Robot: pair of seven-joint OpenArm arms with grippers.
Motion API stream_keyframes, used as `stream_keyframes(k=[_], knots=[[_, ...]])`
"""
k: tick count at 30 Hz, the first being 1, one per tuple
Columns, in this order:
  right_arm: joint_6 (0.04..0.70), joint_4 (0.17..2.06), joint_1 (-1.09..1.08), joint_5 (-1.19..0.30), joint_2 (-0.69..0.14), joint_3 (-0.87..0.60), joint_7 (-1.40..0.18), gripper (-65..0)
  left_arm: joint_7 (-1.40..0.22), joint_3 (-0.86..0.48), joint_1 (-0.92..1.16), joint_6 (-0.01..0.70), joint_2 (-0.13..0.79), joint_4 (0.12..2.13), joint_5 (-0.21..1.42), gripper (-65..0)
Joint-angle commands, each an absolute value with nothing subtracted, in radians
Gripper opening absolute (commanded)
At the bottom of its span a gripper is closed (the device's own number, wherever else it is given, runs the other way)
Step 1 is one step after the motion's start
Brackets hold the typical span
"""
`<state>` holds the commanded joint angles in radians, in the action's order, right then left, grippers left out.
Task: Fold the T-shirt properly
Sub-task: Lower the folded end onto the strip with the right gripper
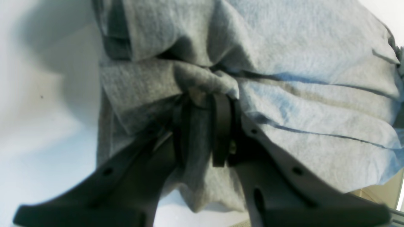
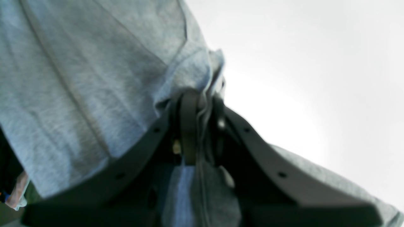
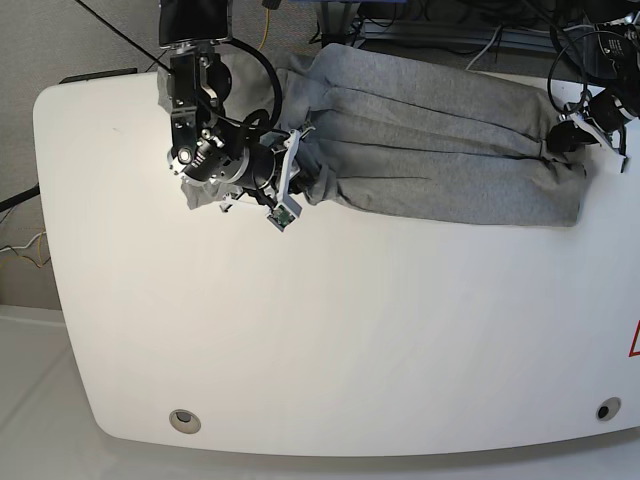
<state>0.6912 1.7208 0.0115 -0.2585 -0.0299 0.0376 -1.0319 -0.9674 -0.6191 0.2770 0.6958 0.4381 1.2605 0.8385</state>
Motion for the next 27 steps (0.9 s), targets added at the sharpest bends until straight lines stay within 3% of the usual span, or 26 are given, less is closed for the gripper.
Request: stream_keyframes(k=[12,21,27], knots=[[0.676,1.712,-0.002,-0.257,-0.035,0.036,-1.032,-59.1,-0.967,-0.619,0.278,0.696,0.438,1.260,0.839,-54.1],[0.518,1.715,-0.024,-0.257,-0.067,0.041,-1.032,-59.1,-0.967,-0.619,0.278,0.696,0.438,1.260,0.839,-54.1],[0.470,1.716,-0.024,-0.257,-0.081,0.041,-1.032,-59.1,-0.967,-0.619,0.280,0.696,0.437,1.260,0.839,-54.1]])
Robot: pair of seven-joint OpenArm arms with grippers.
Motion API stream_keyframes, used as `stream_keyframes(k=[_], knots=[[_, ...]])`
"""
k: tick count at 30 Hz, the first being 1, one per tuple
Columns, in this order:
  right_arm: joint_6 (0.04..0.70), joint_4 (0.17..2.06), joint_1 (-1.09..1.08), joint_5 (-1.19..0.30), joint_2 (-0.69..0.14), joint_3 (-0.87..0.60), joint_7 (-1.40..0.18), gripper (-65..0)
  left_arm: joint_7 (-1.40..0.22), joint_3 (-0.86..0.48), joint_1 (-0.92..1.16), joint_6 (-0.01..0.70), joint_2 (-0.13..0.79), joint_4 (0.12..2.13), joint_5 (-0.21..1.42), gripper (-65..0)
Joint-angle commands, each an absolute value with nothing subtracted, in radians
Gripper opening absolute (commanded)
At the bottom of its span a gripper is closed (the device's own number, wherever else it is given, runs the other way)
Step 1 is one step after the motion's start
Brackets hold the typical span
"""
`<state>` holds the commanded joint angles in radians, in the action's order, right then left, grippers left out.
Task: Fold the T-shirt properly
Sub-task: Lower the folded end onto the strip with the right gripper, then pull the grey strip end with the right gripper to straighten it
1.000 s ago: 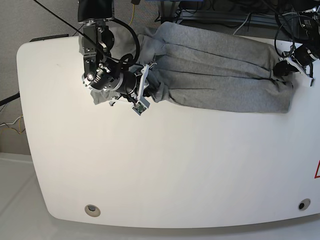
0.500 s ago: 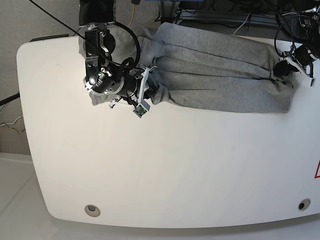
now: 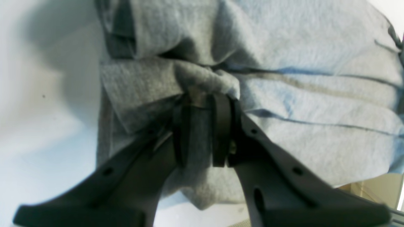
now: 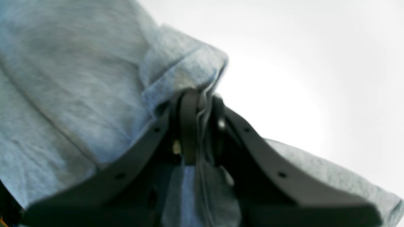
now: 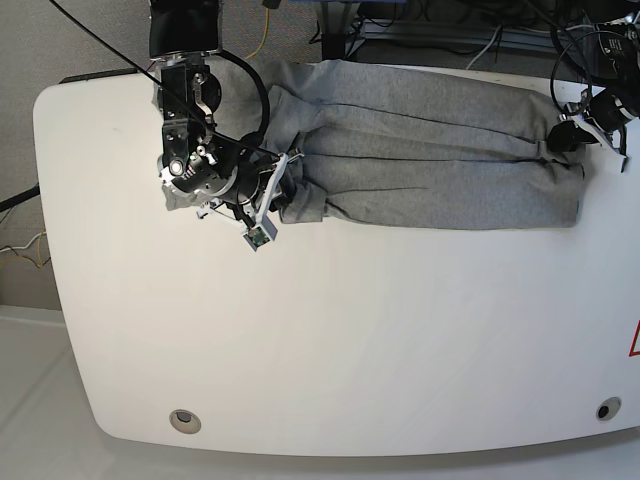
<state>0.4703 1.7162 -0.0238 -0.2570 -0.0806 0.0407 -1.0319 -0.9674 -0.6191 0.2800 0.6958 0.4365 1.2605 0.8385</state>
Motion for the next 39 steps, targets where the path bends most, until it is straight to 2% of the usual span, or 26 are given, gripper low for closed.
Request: stream_keyframes(k=[39], knots=[[0.464,1.707,-0.038,-0.257,-0.139,0.004,-1.032,-59.1,-0.993,-0.621,0.282,0.696,0.435,1.260,0.839,-54.1]])
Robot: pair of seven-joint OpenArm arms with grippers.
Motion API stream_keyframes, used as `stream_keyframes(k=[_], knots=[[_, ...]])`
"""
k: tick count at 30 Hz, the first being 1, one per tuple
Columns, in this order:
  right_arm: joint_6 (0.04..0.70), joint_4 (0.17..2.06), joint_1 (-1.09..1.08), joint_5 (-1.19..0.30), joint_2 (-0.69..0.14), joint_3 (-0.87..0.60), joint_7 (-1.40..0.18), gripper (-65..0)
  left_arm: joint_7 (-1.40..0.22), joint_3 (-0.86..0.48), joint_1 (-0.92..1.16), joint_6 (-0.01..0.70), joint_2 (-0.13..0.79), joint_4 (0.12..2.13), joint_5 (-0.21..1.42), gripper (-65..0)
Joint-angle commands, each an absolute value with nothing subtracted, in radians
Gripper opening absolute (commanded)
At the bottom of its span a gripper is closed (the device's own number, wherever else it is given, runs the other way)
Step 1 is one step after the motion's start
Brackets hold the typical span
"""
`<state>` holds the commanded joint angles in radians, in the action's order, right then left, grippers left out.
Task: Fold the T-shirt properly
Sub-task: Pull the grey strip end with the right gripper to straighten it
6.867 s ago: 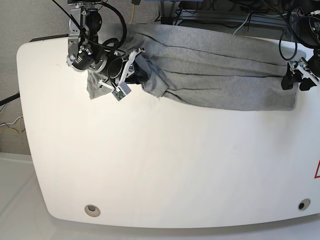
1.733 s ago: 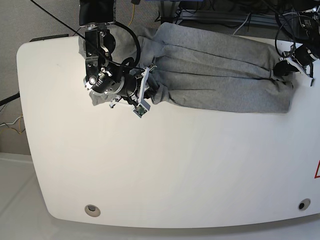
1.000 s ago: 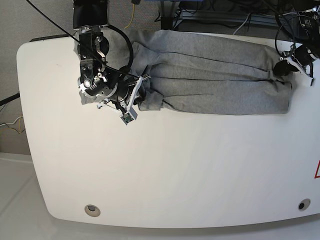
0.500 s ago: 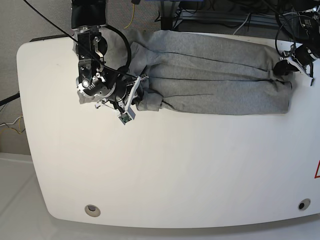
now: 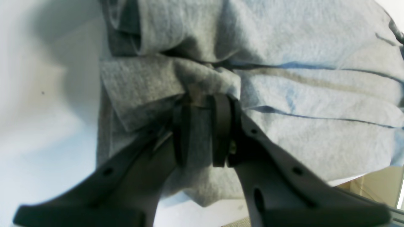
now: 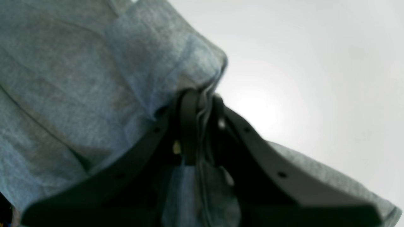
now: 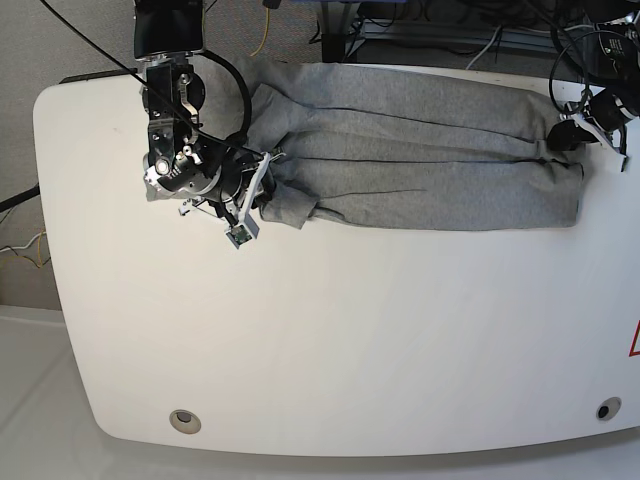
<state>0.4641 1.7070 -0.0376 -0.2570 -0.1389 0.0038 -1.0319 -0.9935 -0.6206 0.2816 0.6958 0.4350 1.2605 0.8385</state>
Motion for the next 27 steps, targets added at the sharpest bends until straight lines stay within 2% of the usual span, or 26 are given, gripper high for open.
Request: stream_keyframes(k=[9,27], knots=[[0.467,1.705,-0.097,-0.259,-0.142,-0.001,-1.032,-59.1,-0.993,-0.621,0.289,0.696,0.433,1.260,0.839,-54.1],[0.467,1.705,-0.085,-0.259,-0.154,-0.001,-1.032,-59.1,-0.993,-0.619,0.294,0.696,0.432,1.260,0.839,-54.1]])
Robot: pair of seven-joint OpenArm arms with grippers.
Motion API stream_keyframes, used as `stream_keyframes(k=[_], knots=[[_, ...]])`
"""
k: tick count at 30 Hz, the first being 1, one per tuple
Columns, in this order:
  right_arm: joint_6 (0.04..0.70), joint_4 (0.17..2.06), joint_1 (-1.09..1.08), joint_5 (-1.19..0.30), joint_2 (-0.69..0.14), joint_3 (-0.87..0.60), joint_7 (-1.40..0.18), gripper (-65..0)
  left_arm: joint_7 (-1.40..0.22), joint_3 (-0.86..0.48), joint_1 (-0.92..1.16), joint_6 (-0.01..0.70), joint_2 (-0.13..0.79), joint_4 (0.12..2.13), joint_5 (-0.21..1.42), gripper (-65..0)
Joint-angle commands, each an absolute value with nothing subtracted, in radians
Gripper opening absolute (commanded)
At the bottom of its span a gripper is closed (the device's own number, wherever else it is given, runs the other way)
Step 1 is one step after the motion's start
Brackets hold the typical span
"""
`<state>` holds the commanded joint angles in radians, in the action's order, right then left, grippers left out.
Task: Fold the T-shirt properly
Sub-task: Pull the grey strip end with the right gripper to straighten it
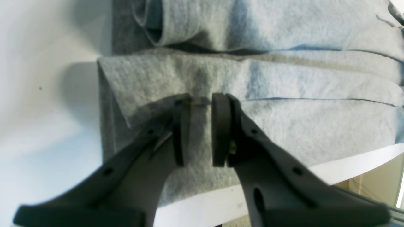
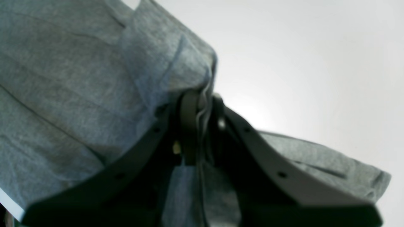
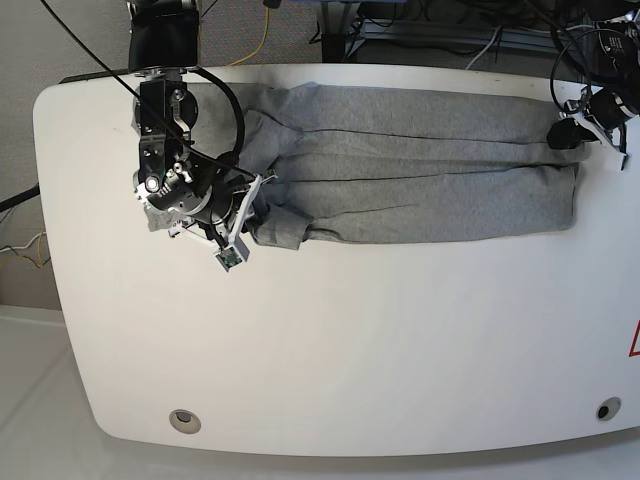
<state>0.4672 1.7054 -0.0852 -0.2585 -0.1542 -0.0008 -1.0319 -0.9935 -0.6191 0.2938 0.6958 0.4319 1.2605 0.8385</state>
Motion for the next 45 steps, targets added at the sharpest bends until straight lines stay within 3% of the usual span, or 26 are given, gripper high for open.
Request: stream_keyframes(k=[39,42,45], knots=[[0.469,1.643,-0.085,-0.257,-0.156,-0.002,-1.029,-58.4,-0.993,-0.619,0.294,0.696,0.432,1.260,0.839,-54.1],[0.469,1.643,-0.085,-0.257,-0.156,-0.002,-1.029,-55.8,-0.993,-0.619,0.294,0.696,0.432,1.260,0.839,-54.1],[0.466,1.643,-0.087,-0.257,-0.156,-0.004,-1.029,-48.1,-0.993,-0.619,0.294,0.696,0.432,1.260,0.839,-54.1]])
